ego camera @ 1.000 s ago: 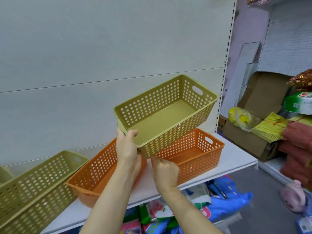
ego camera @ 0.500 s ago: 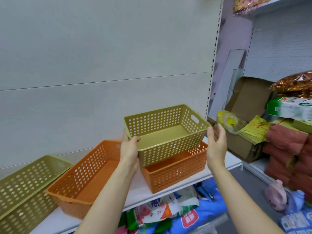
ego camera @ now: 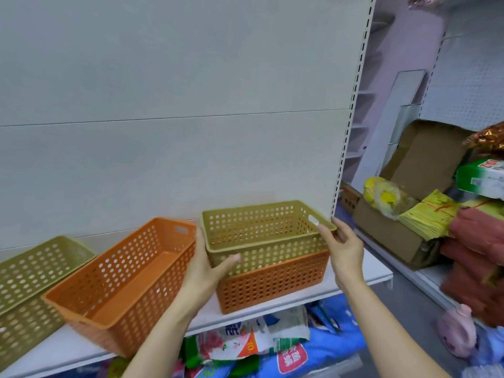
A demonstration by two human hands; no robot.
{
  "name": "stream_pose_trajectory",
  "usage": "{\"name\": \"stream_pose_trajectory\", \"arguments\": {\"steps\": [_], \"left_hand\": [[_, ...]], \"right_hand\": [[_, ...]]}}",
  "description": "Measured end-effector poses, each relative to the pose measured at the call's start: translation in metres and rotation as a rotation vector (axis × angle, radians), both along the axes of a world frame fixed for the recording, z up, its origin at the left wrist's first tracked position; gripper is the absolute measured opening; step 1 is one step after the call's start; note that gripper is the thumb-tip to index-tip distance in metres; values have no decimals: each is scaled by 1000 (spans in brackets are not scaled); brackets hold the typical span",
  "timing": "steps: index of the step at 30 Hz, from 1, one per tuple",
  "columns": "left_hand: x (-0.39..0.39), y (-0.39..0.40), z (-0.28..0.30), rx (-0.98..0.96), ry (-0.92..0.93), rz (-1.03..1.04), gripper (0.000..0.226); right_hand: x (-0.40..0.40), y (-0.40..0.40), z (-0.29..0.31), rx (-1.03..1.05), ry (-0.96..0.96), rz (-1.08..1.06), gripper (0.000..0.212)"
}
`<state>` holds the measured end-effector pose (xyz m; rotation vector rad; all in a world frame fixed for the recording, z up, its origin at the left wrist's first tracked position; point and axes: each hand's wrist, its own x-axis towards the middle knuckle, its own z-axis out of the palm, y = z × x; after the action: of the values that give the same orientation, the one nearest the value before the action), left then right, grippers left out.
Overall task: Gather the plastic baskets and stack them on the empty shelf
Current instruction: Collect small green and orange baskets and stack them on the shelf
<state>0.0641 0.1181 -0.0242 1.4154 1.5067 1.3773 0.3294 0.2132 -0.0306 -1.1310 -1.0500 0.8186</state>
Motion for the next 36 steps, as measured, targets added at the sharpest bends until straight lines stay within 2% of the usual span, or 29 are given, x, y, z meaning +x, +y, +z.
{"name": "stream_pose_trajectory", "arguments": {"steps": [3, 5, 10, 13, 21, 24, 28, 30, 34, 36], "left_hand": [[4, -6, -23, 7, 88, 63, 126], [4, -7, -35, 27, 100, 33, 132], [3, 4, -49, 94, 287, 175, 118], [-6, 17, -48, 99, 362, 191, 115], [-2, 14, -45, 86, 420, 244, 108], [-3, 5, -38, 67, 554, 240, 104], [-15, -13, -21, -96, 933, 281, 100], [-26, -25, -16, -65, 1083, 352, 96], [-60, -46, -19, 90, 1179, 604, 76], [-76, -58, -21, 72, 1182, 712, 70]], "right_hand": [[-2, -2, -10, 1, -15, -7, 53], [0, -4, -17, -14, -32, 6, 54], [0, -9, -30, -45, -68, 5, 60], [-1, -10, -33, -37, -84, -18, 60], [1, -7, -38, -2, -177, -33, 60], [4, -6, -38, 30, -329, -49, 60], [6, -5, -29, 179, -655, -133, 53], [1, -5, -22, 275, -780, -162, 53], [-31, -12, -10, 500, -889, -98, 56], [-51, -19, -9, 567, -923, -46, 57]]}}
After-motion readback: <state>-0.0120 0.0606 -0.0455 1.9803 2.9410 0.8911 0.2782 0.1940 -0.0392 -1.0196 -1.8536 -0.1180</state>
